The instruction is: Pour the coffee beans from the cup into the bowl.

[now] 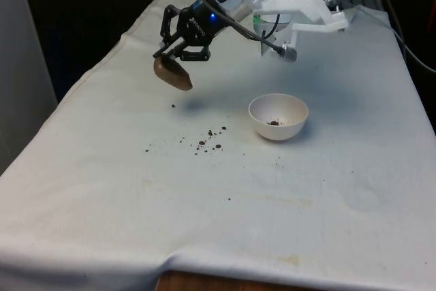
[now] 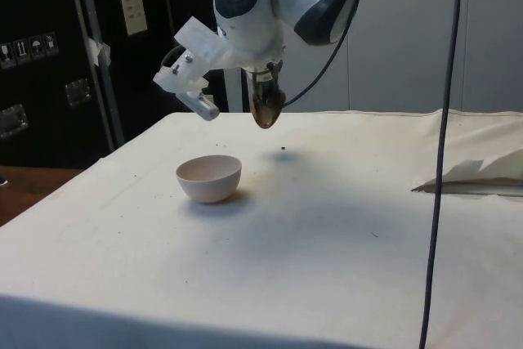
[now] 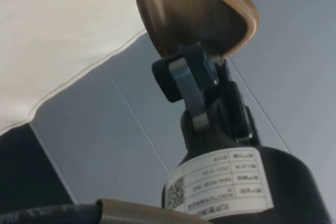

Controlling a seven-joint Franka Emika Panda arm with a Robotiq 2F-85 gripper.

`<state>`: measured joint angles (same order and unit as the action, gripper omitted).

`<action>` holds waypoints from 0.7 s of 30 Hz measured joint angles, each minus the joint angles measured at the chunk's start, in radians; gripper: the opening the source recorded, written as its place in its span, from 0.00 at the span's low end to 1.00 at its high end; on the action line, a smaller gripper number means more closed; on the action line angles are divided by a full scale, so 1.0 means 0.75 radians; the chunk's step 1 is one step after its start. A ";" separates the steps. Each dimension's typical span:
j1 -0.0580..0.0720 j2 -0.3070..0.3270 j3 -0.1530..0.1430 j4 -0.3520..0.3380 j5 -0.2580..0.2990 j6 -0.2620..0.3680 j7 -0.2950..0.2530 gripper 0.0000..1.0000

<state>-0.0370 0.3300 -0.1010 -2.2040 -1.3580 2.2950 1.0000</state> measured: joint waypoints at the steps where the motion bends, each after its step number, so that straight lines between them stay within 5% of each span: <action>1: 0.000 0.000 0.000 0.000 0.000 0.000 0.000 0.00; 21: -0.003 0.011 -0.108 -0.009 0.103 0.189 -0.097 0.00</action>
<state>-0.0390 0.3380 -0.1820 -2.2110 -1.2810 2.4370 0.9270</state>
